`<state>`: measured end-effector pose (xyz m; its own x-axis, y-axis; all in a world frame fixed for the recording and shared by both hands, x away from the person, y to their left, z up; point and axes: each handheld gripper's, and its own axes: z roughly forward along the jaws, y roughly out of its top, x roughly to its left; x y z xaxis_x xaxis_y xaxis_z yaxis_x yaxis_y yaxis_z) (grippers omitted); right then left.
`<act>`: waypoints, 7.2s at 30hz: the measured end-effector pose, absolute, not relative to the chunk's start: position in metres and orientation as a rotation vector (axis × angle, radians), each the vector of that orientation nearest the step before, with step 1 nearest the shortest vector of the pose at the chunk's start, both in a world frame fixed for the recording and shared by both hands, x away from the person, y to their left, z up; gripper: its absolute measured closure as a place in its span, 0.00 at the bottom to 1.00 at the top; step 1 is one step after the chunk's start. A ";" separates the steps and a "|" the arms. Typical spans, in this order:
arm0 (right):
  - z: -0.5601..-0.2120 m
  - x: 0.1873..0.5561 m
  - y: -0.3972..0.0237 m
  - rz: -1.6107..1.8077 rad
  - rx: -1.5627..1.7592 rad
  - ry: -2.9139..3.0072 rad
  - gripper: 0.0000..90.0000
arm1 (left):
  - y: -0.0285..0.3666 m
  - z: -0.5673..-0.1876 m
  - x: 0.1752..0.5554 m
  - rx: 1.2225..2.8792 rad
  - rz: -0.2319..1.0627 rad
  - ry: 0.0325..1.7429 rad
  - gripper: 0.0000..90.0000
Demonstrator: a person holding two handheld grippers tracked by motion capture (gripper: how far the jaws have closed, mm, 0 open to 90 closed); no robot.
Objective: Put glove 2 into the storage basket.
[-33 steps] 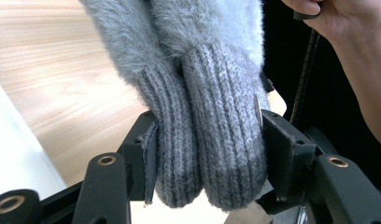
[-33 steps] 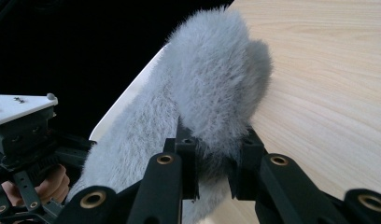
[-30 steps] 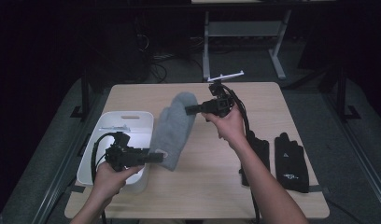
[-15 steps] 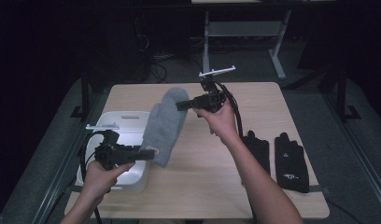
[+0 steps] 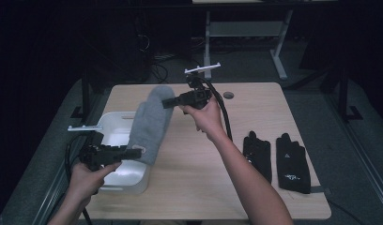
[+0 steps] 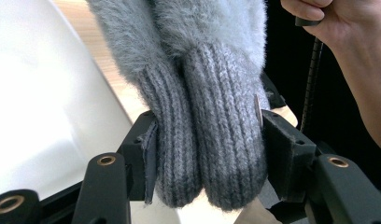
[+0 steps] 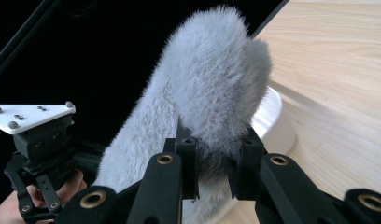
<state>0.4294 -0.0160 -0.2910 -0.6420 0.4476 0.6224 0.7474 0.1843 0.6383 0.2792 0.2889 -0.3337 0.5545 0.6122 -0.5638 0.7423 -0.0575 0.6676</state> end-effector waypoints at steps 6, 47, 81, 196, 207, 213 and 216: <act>-0.292 0.433 0.000 -1.442 -1.110 -2.147 0.84 | 0.303 -0.334 0.276 1.741 -0.140 1.141 0.48; -0.321 0.437 0.077 -1.331 -1.046 -2.162 0.84 | 0.359 -0.366 0.254 1.676 -0.122 1.280 0.47; -0.364 0.437 0.097 -1.242 -1.050 -2.163 0.84 | 0.365 -0.392 0.251 1.755 -0.134 1.380 0.44; -0.333 0.424 -0.040 -1.390 -1.070 -2.166 0.59 | 0.264 -0.339 0.277 1.843 -0.061 1.112 0.37; -0.331 0.416 -0.073 -1.405 -1.111 -2.160 0.58 | 0.238 -0.336 0.283 1.878 -0.078 1.063 0.36; -0.331 0.413 -0.094 -1.413 -1.143 -2.150 0.58 | 0.220 -0.337 0.286 1.906 -0.095 1.038 0.36; -0.332 0.411 -0.103 -1.410 -1.158 -2.146 0.58 | 0.212 -0.338 0.287 1.917 -0.102 1.023 0.36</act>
